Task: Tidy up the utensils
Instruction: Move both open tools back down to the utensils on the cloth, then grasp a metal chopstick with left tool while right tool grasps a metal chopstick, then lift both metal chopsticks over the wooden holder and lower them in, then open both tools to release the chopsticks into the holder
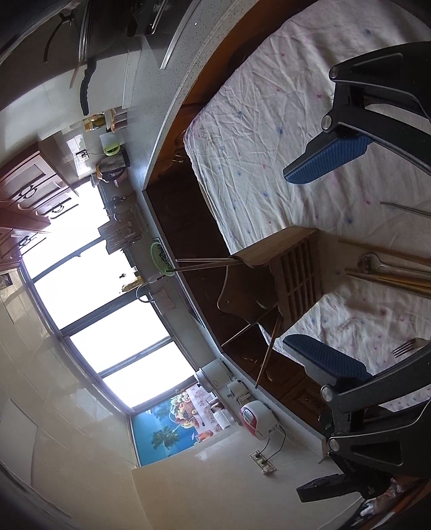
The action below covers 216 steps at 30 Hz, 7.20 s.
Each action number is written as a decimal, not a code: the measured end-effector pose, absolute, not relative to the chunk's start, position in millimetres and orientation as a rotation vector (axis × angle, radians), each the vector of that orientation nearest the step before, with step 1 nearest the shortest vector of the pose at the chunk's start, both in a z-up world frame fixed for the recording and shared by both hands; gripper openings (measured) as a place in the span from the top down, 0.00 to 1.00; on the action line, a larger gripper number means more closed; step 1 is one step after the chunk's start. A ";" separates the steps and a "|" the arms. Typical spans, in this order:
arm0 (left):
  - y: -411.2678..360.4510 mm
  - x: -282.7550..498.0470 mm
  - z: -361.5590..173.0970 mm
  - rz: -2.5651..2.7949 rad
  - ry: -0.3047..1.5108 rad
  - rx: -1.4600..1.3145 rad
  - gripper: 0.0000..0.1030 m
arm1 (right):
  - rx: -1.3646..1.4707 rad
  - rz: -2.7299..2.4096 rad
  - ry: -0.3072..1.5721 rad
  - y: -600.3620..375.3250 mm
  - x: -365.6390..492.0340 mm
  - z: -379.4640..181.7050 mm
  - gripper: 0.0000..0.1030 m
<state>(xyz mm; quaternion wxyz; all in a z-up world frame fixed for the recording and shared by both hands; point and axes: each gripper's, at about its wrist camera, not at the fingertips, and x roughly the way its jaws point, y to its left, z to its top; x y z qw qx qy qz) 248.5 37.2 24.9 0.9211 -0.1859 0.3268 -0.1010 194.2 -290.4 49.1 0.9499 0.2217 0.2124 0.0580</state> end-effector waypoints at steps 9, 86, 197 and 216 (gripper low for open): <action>27.1 213.3 9.0 -0.232 0.704 -0.356 0.06 | 0.448 0.099 0.488 -289.7 158.7 24.4 0.09; 5.1 222.8 -33.3 -0.343 0.883 -0.229 0.98 | 0.255 0.137 0.807 -241.4 207.5 -29.6 0.96; -102.0 422.3 41.9 -0.083 0.390 0.057 0.97 | 0.258 0.112 0.355 -265.2 341.9 75.6 0.95; -103.0 416.4 50.3 -0.080 0.379 0.067 0.66 | 0.274 0.104 0.380 -270.8 344.0 69.9 0.85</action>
